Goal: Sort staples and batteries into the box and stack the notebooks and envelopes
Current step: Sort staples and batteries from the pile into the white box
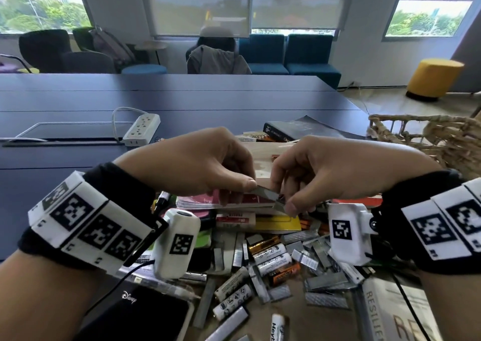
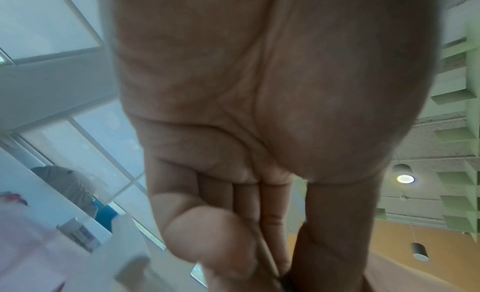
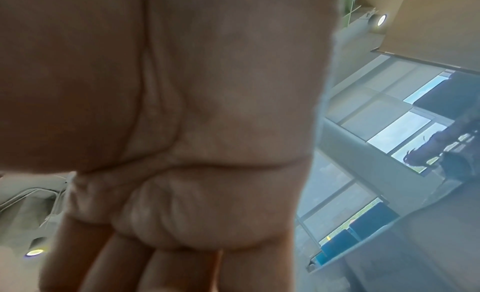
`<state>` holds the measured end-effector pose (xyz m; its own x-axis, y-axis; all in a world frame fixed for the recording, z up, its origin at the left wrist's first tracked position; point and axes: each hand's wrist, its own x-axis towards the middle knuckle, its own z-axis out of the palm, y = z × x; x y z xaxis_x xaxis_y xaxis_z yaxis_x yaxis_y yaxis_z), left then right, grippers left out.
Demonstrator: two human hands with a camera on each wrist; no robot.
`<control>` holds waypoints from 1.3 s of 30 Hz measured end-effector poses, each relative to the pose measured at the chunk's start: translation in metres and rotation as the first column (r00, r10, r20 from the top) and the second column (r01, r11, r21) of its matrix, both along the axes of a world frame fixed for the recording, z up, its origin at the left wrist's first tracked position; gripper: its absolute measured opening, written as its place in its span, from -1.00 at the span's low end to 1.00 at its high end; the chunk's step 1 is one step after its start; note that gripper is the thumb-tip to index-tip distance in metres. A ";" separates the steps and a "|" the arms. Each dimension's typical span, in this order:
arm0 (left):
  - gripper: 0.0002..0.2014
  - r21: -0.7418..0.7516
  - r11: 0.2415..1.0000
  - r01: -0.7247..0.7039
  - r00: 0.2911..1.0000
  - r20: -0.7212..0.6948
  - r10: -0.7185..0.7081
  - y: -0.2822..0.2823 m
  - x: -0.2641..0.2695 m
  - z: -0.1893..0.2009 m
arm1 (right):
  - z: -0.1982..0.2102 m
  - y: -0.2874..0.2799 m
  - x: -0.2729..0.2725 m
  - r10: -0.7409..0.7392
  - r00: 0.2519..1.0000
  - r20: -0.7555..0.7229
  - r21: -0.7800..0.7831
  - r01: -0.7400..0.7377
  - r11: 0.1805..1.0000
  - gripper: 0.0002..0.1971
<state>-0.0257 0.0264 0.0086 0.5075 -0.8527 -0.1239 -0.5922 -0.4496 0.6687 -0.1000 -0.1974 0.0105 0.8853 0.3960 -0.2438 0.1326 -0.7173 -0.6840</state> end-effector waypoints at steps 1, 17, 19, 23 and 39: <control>-0.89 -0.011 1.000 -0.012 1.000 0.022 0.012 0.003 0.002 0.001 | 0.001 -0.003 0.000 -0.009 1.000 0.006 0.007 0.009 1.000 -0.81; -0.91 -0.323 0.897 -0.301 0.868 0.297 0.399 0.005 0.027 -0.026 | -0.010 0.000 0.015 -0.301 0.857 0.418 0.250 0.210 0.945 -0.83; -0.84 -0.289 0.909 -0.301 0.868 0.311 0.387 0.004 0.031 -0.032 | -0.010 0.001 0.016 -0.310 0.849 0.428 0.256 0.216 0.942 -0.83; -0.78 -0.256 0.913 -0.319 0.854 0.341 0.394 0.001 0.033 -0.036 | -0.013 0.003 0.017 -0.305 0.836 0.457 0.248 0.210 0.946 -0.82; -0.84 -0.203 0.925 -0.322 0.821 0.426 0.379 0.003 0.030 -0.028 | -0.037 0.020 0.033 -0.405 0.720 0.564 0.233 0.331 0.914 -0.82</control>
<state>0.0040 0.0298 -0.0192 0.7495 -0.5998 0.2801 -0.6567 -0.6207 0.4283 -0.0668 -0.1773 -0.0268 0.9173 -0.0010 0.3983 0.2748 -0.7222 -0.6347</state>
